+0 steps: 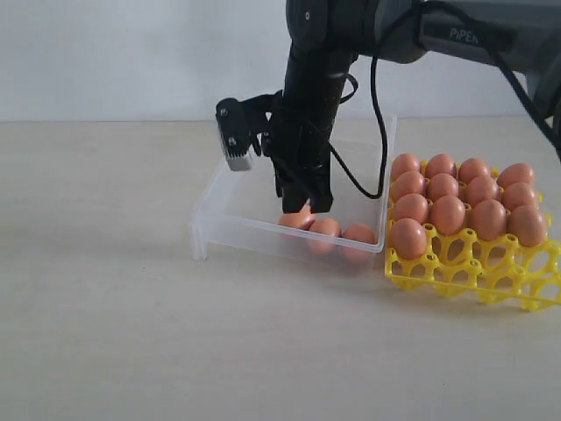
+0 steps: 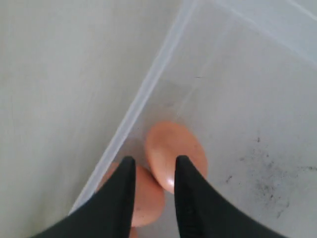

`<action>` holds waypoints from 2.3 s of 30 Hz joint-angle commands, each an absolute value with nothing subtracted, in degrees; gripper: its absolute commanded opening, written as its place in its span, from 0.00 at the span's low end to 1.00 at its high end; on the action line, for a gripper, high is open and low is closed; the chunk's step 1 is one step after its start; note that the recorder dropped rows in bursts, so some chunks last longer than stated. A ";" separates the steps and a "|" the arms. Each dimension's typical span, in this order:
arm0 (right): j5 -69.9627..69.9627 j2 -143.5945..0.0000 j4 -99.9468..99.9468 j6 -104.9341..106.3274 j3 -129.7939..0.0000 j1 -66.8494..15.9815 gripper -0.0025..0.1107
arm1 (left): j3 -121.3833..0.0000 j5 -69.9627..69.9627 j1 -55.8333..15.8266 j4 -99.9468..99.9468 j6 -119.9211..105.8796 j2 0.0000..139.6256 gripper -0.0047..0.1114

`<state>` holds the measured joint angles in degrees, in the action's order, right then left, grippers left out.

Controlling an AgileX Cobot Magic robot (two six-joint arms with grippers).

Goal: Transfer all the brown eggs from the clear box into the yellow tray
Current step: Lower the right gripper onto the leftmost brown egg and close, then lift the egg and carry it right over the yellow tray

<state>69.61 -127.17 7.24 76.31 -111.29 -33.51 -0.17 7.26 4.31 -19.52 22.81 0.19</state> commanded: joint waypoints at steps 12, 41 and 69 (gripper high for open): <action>58.94 -128.78 -0.94 84.19 -109.25 -33.85 0.50 | 0.00 7.37 3.99 -19.42 22.86 0.00 0.07; 56.69 -133.46 1.84 77.57 -109.25 -33.85 0.51 | 0.00 7.37 3.99 -19.42 22.86 0.00 0.07; 40.38 -137.23 19.84 47.58 -109.25 -30.98 0.02 | 0.00 7.37 3.99 -19.42 22.86 0.00 0.07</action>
